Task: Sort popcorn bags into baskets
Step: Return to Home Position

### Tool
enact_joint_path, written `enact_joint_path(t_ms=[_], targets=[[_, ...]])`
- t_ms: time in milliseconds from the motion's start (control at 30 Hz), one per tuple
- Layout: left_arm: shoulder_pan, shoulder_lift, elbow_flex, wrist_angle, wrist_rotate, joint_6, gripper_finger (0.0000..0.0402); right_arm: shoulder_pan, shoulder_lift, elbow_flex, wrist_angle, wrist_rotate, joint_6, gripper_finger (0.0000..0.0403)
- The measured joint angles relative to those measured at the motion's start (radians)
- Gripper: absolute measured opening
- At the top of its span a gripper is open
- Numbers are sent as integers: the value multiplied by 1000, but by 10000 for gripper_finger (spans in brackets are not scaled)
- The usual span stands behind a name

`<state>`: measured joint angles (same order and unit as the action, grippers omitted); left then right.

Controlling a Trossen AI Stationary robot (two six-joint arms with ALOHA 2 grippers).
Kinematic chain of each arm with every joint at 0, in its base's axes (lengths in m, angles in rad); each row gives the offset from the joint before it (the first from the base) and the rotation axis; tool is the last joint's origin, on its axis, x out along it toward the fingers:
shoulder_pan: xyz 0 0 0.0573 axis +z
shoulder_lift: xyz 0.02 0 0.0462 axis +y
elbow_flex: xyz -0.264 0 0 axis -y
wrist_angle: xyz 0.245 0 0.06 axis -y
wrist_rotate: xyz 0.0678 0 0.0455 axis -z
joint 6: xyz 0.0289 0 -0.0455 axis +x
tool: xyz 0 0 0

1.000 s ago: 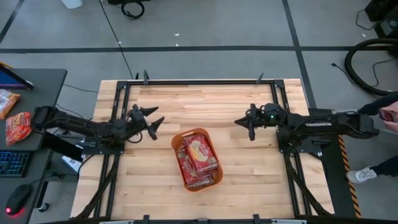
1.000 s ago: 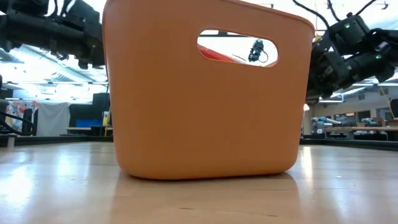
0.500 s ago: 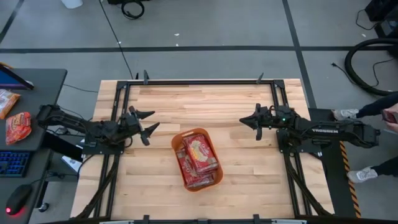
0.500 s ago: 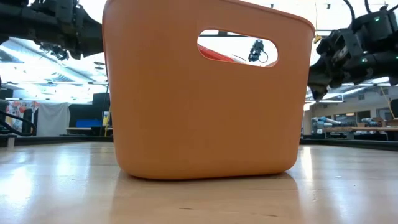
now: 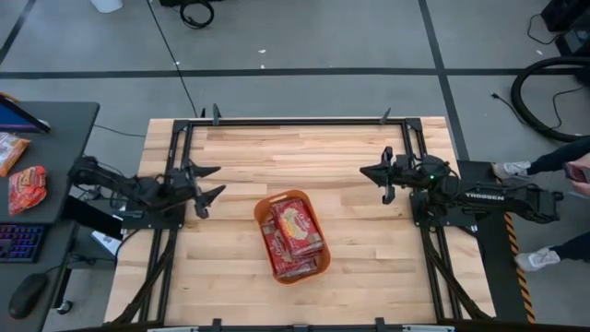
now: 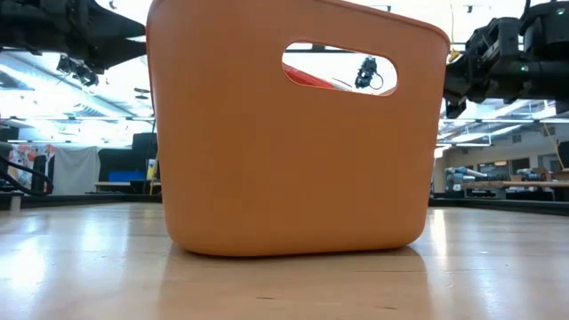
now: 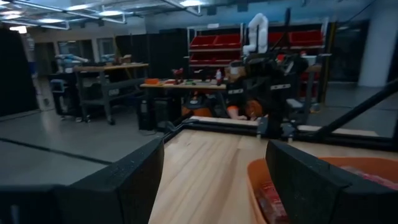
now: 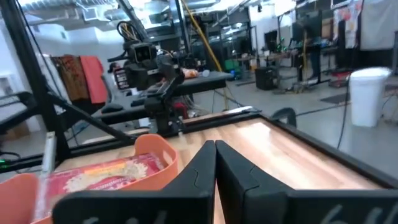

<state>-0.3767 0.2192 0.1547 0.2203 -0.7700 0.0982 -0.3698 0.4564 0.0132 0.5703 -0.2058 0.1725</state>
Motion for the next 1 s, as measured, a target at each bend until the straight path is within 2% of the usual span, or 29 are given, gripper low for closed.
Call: enact_joint_path(t_ms=[200, 333, 633, 733, 833, 900, 1000], targets=[[-53, -121, 0, -105, 0, 0, 286, 0, 0, 0, -6, -82, 59, 12], [-75, -197, -4, -168, 6, -5, 286, 0, 0, 0, -20, -128, 28, 16], [-85, -213, -146, 36, 87, -11, 286, 0, 1, 0, -19, -128, 12, 17], [-86, -201, -146, -40, 87, -62, 286, 0, 2, 0, -18, -128, 11, 16], [-88, -198, -146, -132, 89, -219, 286, 0, 1, 0, -19, -128, 10, 17], [-87, -191, -146, -134, 87, -299, 286, 0, 1, 0, -18, -128, 11, 18], [-88, -187, -146, -126, 88, -328, 286, 0, 2, 0, -19, -127, 10, 18]])
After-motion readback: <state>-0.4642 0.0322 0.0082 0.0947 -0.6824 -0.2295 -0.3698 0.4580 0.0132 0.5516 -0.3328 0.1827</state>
